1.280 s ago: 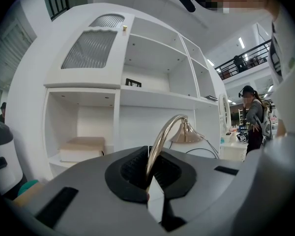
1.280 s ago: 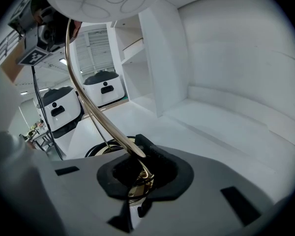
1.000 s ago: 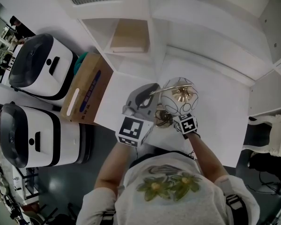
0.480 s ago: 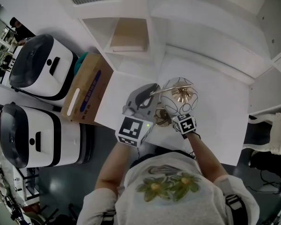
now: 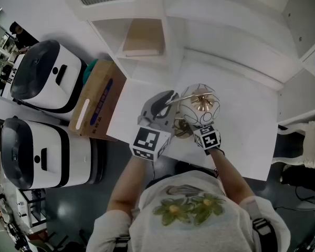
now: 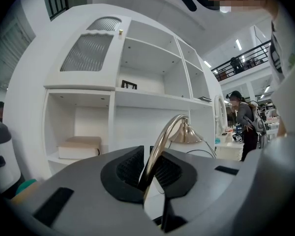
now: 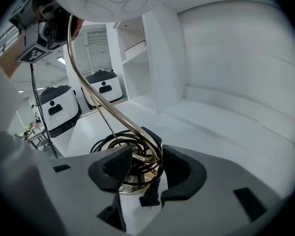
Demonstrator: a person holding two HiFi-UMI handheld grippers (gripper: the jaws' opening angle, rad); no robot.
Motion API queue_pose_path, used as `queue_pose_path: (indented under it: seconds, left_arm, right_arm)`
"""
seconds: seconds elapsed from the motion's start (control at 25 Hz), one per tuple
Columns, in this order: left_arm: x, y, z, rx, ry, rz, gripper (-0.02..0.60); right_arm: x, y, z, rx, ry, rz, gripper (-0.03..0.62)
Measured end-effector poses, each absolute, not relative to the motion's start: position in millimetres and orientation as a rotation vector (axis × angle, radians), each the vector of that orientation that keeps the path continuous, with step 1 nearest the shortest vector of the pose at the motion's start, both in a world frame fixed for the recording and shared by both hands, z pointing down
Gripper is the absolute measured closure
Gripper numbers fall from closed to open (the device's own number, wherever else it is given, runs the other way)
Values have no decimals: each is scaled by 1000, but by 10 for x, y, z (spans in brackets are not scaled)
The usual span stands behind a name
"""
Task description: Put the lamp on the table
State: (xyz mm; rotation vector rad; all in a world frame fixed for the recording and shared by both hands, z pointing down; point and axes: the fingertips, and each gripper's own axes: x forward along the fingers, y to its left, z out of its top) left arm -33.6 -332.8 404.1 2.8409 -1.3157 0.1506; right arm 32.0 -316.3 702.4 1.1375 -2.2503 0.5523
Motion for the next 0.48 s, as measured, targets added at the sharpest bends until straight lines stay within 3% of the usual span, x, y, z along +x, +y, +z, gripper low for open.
queue_pose_path:
  seconds: [0.2,0.32,0.48]
  left_arm:
    - [-360,-3301,4048,2842,-1339,138,550]
    - [-343,-3247,4029,2836,-1335,98,412]
    - [-366,-3207,4035,2838,-1368,115,397]
  right_arm:
    - [388,-3081,6948,1176,-2264,573,413]
    - [414,-3031,6883,1186,-2287,576,413]
    - [407,-2971,6800,1192,-2317,573,413]
